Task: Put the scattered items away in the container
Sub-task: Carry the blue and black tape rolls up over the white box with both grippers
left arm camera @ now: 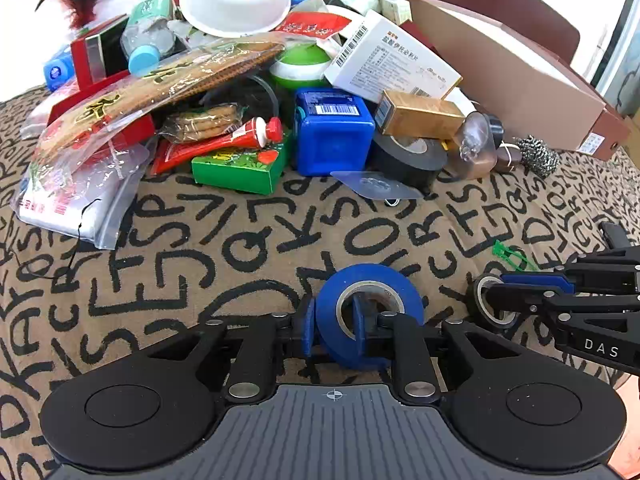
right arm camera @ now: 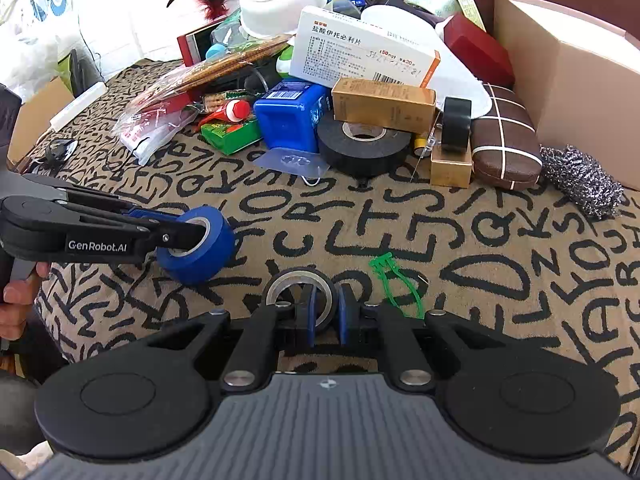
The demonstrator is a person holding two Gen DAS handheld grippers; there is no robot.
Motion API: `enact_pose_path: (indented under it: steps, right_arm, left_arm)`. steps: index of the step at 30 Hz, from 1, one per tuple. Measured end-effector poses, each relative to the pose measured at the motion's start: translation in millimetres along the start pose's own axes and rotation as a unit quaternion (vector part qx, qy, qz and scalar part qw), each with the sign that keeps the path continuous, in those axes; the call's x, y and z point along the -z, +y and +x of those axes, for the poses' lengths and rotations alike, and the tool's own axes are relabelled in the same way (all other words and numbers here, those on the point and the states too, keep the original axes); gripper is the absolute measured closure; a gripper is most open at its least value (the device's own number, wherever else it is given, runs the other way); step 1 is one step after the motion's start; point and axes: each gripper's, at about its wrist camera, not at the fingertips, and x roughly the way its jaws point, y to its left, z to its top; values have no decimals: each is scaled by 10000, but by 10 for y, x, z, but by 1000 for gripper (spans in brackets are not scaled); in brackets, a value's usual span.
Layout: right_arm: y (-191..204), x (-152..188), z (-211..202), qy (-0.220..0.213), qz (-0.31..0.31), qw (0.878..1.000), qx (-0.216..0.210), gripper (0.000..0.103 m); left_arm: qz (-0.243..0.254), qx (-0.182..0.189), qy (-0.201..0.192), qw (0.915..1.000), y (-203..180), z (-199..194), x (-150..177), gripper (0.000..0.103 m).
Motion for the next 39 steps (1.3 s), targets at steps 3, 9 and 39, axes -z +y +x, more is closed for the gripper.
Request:
enact_pose_path:
  steps: [3, 9, 39]
  right_arm:
    - [7, -13, 12, -6, 8, 10000, -21, 88]
    - [20, -9, 10, 7, -39, 10000, -40, 88]
    - [-681, -1219, -1501, -1955, -361, 9788, 503, 93]
  left_arm:
    - [-21, -5, -43, 10000, -17, 7, 18, 69]
    - [-47, -21, -51, 10000, -17, 6, 25, 82]
    - [853, 1076, -1782, 9744, -1333, -954, -1692, 91]
